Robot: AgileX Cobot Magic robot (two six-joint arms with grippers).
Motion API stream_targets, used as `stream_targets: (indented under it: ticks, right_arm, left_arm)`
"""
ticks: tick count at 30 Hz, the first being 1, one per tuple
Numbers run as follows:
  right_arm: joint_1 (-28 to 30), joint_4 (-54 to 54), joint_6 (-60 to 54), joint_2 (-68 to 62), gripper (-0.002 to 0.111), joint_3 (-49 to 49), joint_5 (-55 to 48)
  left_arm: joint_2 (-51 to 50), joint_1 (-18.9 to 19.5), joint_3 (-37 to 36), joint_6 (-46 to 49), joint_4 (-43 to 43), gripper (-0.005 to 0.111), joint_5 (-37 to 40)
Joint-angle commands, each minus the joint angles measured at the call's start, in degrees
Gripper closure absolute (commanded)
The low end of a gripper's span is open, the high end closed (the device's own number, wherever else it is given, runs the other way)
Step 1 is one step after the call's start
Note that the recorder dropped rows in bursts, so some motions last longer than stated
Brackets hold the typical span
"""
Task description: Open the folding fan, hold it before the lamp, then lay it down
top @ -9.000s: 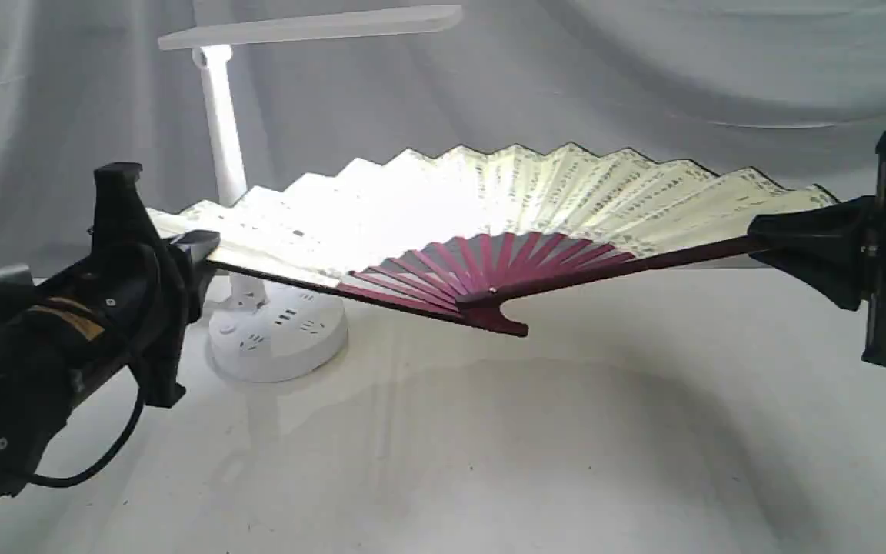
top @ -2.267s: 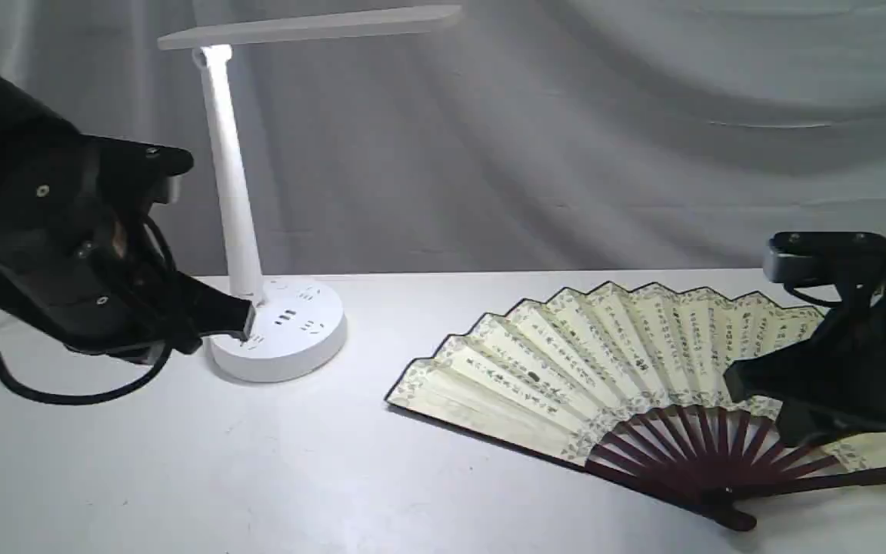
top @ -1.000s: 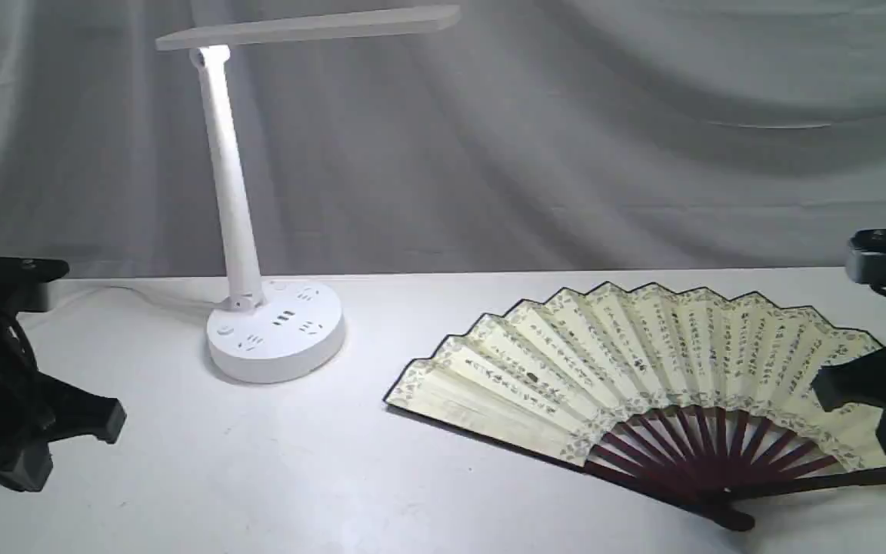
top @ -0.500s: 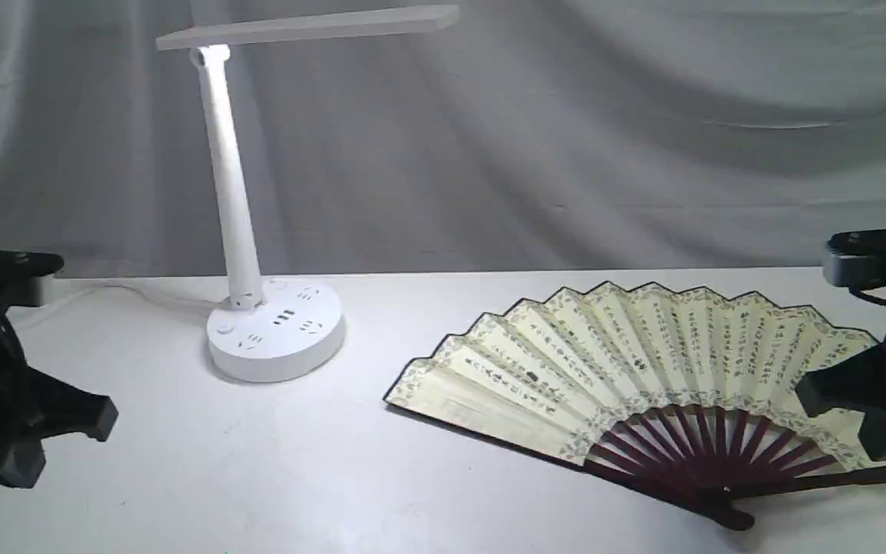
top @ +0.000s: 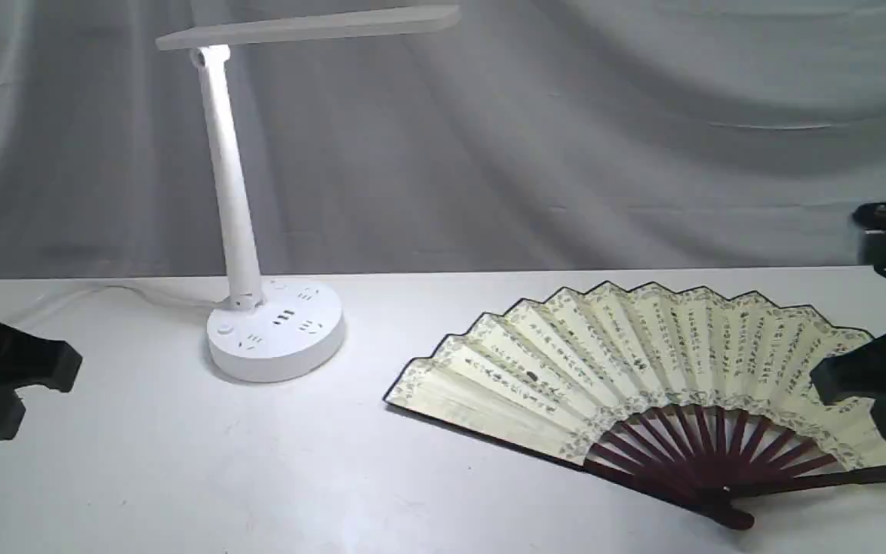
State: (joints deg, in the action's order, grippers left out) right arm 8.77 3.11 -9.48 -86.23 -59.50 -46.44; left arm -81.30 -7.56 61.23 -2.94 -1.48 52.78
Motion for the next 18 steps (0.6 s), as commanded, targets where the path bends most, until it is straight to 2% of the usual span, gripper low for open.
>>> stream_targets:
  ticks: [1,7,18]
  right_arm:
    - [-1.8,-0.1,0.1,3.9,0.108,0.4,-0.4]
    - [-5.5,-1.2,0.1,12.7,0.108,0.9,-2.2]
    - [-5.5,-1.6,0.9,34.2,0.108,3.0,1.8]
  left_arm:
    - [2.4,0.2,-0.9,0.5,-0.4,0.107,-0.5]
    - [7.5,0.2,-1.0,0.2,3.1,0.107,0.5]
    - [24.2,0.2,-1.0,0.0,3.0,0.107,0.1]
